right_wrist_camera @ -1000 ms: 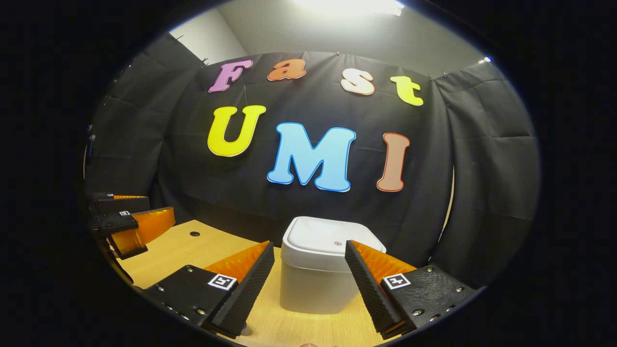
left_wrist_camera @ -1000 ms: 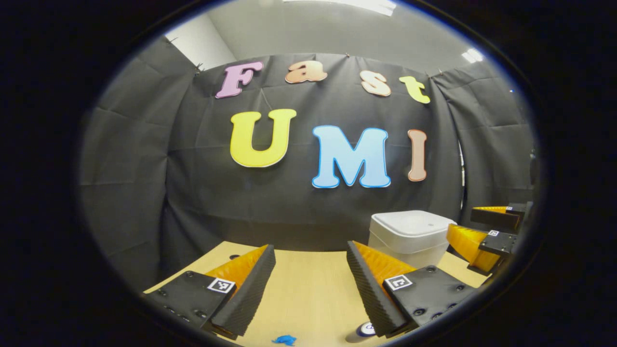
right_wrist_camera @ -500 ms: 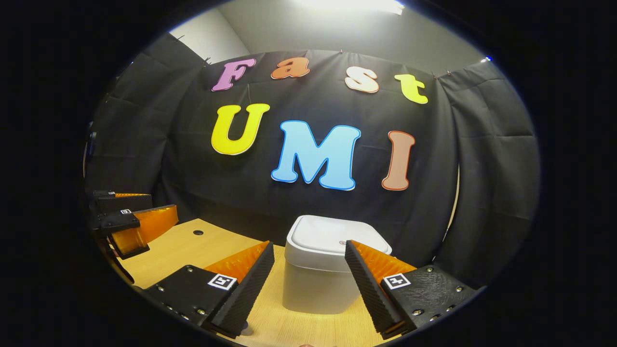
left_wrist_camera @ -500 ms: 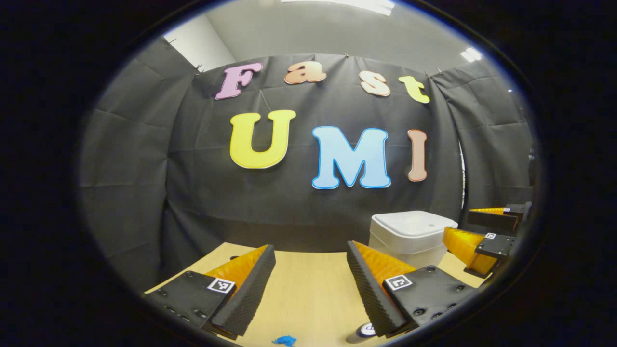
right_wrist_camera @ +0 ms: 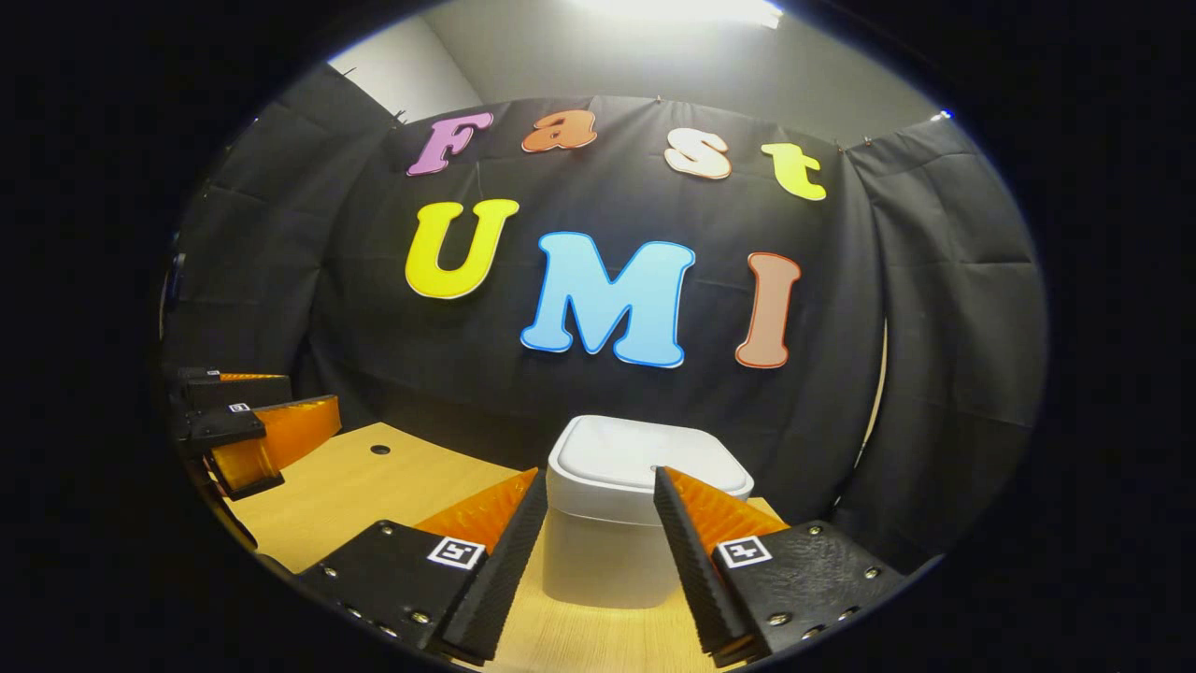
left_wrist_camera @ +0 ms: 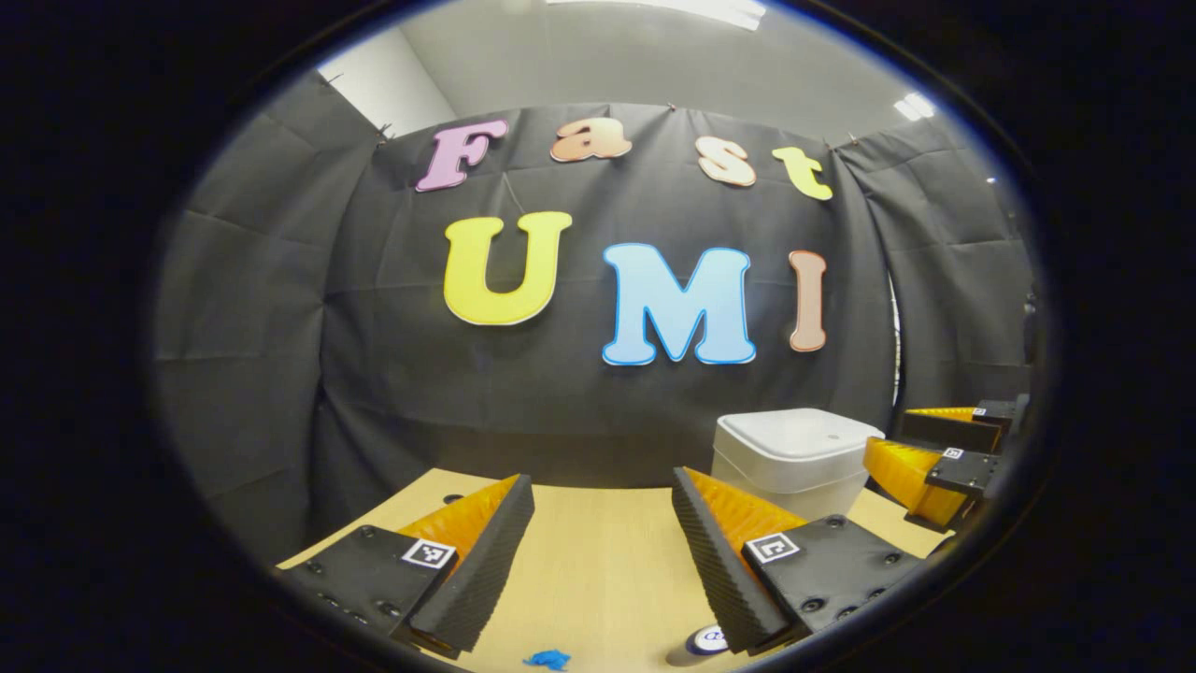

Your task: Press the lid of the desktop garbage bin to open it, pick up the crumpled paper on the desktop and throw it into the bin, then pick up the pop can on the desktop and drop it into the bin, and finally close the garbage bin lid.

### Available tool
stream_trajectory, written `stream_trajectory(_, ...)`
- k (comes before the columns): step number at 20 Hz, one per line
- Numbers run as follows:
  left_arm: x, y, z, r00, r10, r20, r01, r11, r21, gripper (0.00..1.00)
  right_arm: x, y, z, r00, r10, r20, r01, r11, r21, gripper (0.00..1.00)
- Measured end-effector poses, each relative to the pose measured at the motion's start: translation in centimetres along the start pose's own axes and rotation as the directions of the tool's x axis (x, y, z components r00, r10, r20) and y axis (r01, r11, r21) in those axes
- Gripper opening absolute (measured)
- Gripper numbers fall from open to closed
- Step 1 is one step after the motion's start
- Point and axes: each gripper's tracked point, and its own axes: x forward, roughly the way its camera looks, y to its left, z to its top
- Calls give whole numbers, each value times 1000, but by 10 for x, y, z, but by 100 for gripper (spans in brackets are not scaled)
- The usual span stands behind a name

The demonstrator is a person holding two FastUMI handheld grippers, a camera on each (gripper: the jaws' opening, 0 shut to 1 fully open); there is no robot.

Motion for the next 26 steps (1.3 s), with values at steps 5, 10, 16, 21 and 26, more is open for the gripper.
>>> stream_trajectory(5,-2,-4,-4,1000,-9,-2,9,1000,-4,99,0,-1,-6,1000,-4,-18,4,1000,5,48)
stream_trajectory(10,0,-4,-7,1000,-11,-13,11,1000,-16,99,9,-10,-18,997,-51,-51,52,999,13,27)
stream_trajectory(16,3,-3,-11,1000,-10,-24,9,1000,-20,99,-5,-11,-16,999,-27,-45,29,999,45,0)
stream_trajectory(21,2,-7,-9,1000,-19,-20,19,1000,-9,99,5,-1,-19,998,7,-58,-4,999,44,2)
stream_trajectory(26,2,-6,-10,1000,-20,-25,19,1000,-9,99,20,-12,-9,999,-14,-31,14,1000,-15,2)
